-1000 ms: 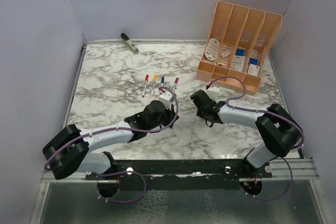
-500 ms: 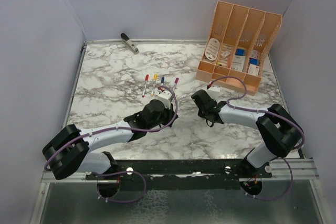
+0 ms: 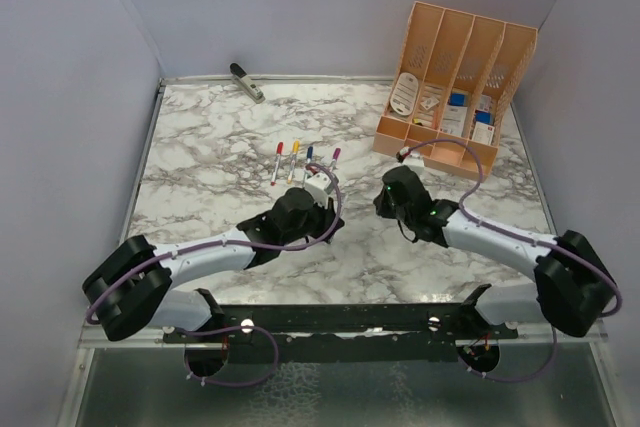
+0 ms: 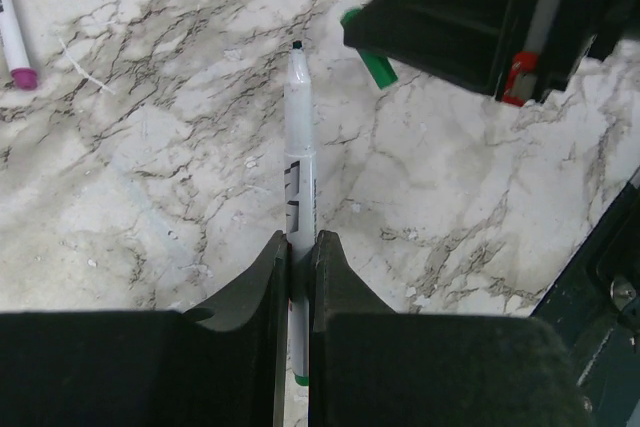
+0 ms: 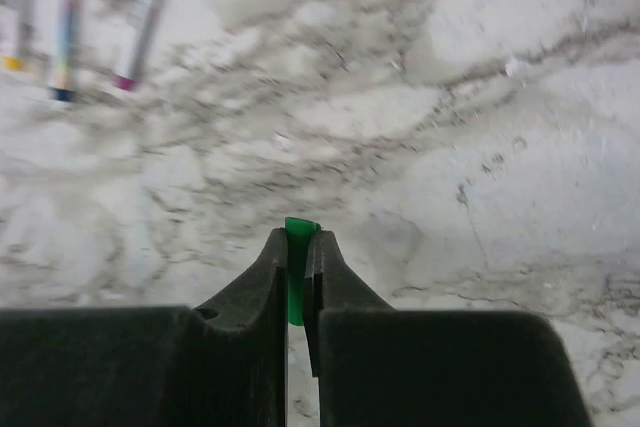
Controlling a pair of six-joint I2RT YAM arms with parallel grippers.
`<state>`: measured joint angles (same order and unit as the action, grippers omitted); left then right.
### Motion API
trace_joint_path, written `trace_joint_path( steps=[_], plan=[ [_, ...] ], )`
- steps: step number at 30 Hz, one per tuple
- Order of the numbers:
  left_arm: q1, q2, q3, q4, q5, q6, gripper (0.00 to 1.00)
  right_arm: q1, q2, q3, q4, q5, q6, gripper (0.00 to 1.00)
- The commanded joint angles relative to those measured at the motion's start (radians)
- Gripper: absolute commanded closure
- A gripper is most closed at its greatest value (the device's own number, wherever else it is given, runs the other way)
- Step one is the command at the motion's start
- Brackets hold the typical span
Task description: Insert the pens into the pen caps
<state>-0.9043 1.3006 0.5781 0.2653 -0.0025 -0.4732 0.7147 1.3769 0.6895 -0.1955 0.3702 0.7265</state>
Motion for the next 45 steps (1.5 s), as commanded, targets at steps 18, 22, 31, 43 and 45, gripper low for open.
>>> trace_joint_path(
  steps=[18,22,31,43,45],
  plan=[
    [0.001,-0.21,-0.132,0.389,0.323,0.064,1.0,0.003,-0.421,-0.268,1.085,-0.292,-0.17,0.99],
    [0.001,-0.184,-0.113,0.396,0.343,0.051,1.0,0.003,-0.416,-0.305,1.22,-0.367,-0.151,0.99],
    [0.001,-0.196,-0.092,0.401,0.346,0.028,1.0,0.003,-0.413,-0.335,1.318,-0.461,-0.124,0.99],
    [0.001,-0.245,-0.086,0.461,0.339,-0.037,1.0,0.003,-0.407,-0.367,1.419,-0.563,-0.096,0.99],
    [0.001,-0.247,-0.086,0.462,0.336,-0.038,1.0,0.003,-0.405,-0.37,1.421,-0.564,-0.095,0.99]
  ],
)
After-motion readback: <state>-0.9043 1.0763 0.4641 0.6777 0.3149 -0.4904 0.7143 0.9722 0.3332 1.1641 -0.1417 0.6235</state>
